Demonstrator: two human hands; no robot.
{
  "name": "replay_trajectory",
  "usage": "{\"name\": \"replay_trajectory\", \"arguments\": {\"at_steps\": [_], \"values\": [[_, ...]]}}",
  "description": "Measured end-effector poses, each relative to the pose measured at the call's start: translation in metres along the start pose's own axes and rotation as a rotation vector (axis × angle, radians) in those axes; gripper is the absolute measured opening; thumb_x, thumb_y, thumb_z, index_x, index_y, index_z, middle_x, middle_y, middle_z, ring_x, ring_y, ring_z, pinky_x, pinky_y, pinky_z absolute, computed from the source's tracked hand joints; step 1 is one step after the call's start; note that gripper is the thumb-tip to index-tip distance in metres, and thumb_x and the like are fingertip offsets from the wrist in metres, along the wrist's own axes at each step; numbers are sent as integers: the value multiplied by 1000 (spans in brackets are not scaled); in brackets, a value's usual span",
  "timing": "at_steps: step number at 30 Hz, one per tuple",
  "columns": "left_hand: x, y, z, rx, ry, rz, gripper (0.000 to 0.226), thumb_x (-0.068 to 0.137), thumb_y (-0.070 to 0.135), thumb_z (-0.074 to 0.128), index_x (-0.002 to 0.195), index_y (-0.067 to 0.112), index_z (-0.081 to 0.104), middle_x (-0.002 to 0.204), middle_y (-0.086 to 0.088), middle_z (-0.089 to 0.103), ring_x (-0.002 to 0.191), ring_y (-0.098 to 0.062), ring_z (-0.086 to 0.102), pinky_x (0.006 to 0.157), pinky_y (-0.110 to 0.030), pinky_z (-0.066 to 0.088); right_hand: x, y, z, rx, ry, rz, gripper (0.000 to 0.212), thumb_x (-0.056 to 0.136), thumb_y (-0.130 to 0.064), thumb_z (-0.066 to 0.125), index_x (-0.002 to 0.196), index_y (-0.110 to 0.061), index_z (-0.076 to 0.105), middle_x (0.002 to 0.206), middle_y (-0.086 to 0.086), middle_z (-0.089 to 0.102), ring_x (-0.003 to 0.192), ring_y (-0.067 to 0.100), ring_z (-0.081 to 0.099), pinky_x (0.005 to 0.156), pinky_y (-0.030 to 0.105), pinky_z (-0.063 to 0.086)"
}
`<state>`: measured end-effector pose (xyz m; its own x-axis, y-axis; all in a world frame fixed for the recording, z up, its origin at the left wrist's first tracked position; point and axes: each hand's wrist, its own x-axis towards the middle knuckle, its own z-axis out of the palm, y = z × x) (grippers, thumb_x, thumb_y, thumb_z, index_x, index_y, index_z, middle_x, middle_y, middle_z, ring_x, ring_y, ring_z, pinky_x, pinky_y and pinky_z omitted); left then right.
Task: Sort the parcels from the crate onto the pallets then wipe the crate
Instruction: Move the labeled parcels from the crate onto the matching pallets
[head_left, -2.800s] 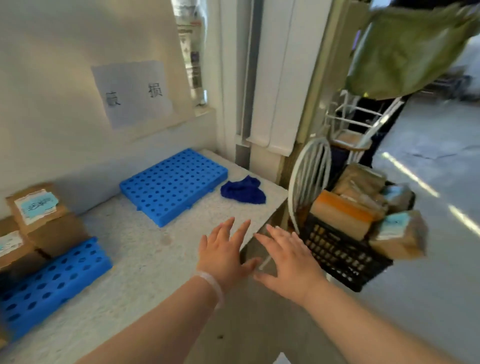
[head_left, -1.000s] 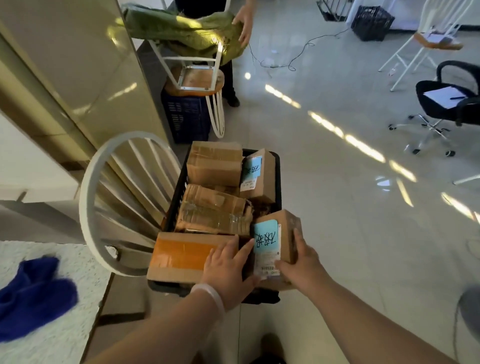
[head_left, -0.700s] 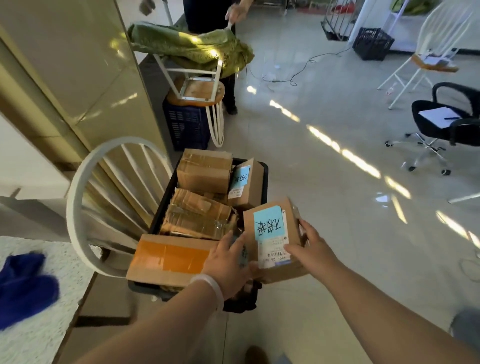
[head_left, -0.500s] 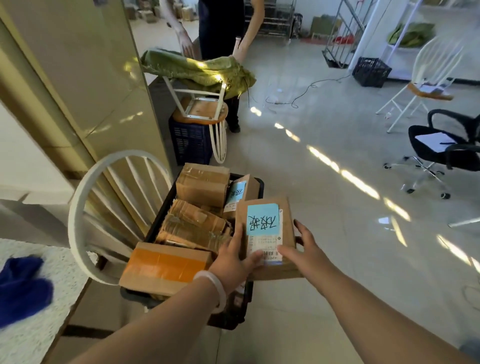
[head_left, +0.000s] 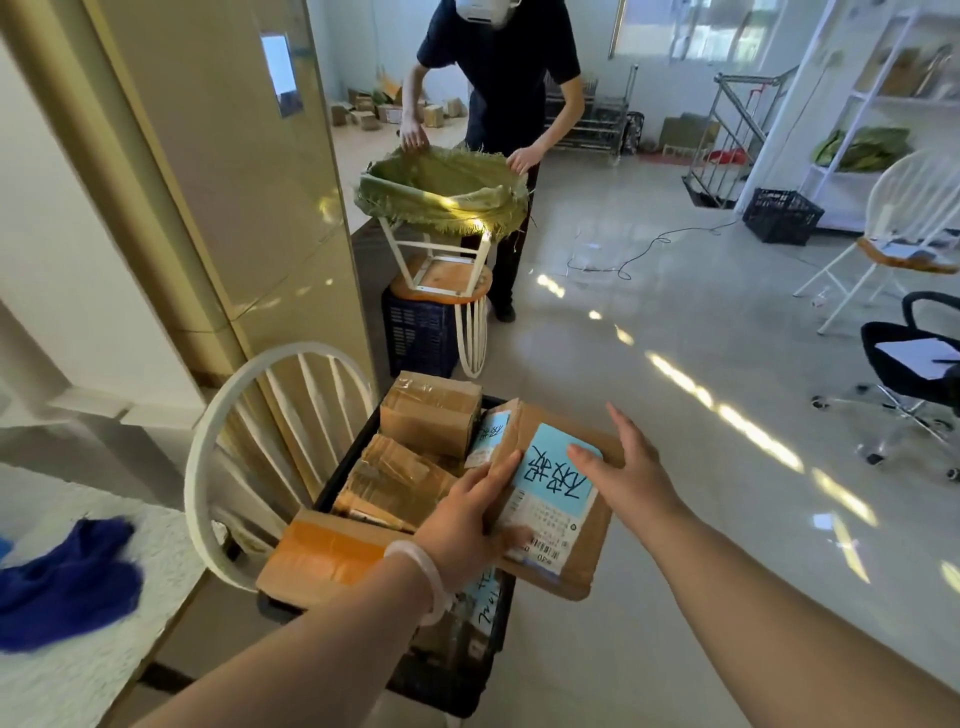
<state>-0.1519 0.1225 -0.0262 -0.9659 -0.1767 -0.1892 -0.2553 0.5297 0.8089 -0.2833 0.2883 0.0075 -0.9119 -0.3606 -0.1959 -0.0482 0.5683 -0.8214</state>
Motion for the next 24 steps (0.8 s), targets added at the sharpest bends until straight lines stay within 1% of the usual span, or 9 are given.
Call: {"name": "replay_trajectory", "arguments": {"at_steps": [2, 6, 10, 14, 16, 18, 21, 23, 24], "values": [[1, 2, -6, 35, -26, -2, 89, 89, 25, 68, 145, 62, 9, 155, 16, 16, 130, -8, 39, 97, -27, 52, 4, -3, -6, -133, -11, -81, 71, 85, -48, 69, 147, -43, 34, 148, 1, 36, 115, 15, 54, 76, 24, 53], [2, -6, -23, 141, -79, 36, 92, 88, 25, 69, 140, 70, 7, 154, 18, 14, 138, -17, 34, 103, -37, 49, 14, -2, -17, -226, -209, -78, 49, 81, -49, 72, 127, -37, 59, 105, -13, 69, 90, 6, 68, 80, 36, 59], [1, -8, -30, 214, -127, 70, 100, 87, 15, 69, 136, 74, 6, 155, 15, 13, 139, -20, 33, 99, -41, 52, 15, -3, -14, -231, -386, -11, 44, 85, -48, 69, 125, -40, 52, 100, -12, 72, 88, 6, 70, 76, 31, 59], [2, -9, -34, 252, -146, 102, 102, 87, 9, 67, 136, 74, 5, 157, 14, 12, 140, -18, 32, 101, -40, 50, 12, -1, -4, -184, -414, 24, 48, 88, -48, 65, 132, -35, 48, 101, -10, 73, 87, 10, 72, 81, 36, 59], [2, -10, -36, 277, -41, 98, 99, 88, 13, 67, 136, 73, 5, 159, 13, 12, 144, -19, 28, 107, -42, 45, 12, 0, 0, -117, -374, 32, 54, 88, -46, 67, 137, -34, 45, 104, -8, 72, 90, 13, 71, 84, 40, 59], [0, -9, -35, 269, 166, 30, 95, 87, 21, 69, 139, 67, 4, 160, 13, 10, 148, -21, 19, 112, -45, 39, 11, 0, 5, -33, -310, 55, 59, 88, -47, 66, 140, -34, 42, 106, -7, 70, 95, 18, 68, 85, 46, 57], [-5, -4, -27, 63, 395, -143, 106, 81, 37, 76, 150, 48, -4, 162, 10, -1, 149, -23, 6, 117, -51, 28, 6, -3, 16, 127, -234, 150, 66, 88, -53, 63, 145, -39, 33, 110, -5, 65, 94, 20, 63, 81, 48, 58], [-6, -4, -21, -129, 432, -214, 114, 77, 42, 78, 151, 46, -8, 162, 5, 4, 149, -25, 11, 118, -51, 25, 2, -5, 25, 233, -230, 207, 70, 88, -55, 62, 146, -40, 27, 112, -4, 62, 91, 19, 60, 76, 48, 60], [-5, -6, -20, -234, 436, -238, 114, 75, 42, 79, 150, 50, -7, 161, 3, 14, 146, -26, 22, 115, -50, 31, 0, -7, 30, 264, -241, 223, 69, 88, -55, 62, 146, -40, 27, 111, -4, 60, 90, 19, 59, 76, 49, 60]]}}
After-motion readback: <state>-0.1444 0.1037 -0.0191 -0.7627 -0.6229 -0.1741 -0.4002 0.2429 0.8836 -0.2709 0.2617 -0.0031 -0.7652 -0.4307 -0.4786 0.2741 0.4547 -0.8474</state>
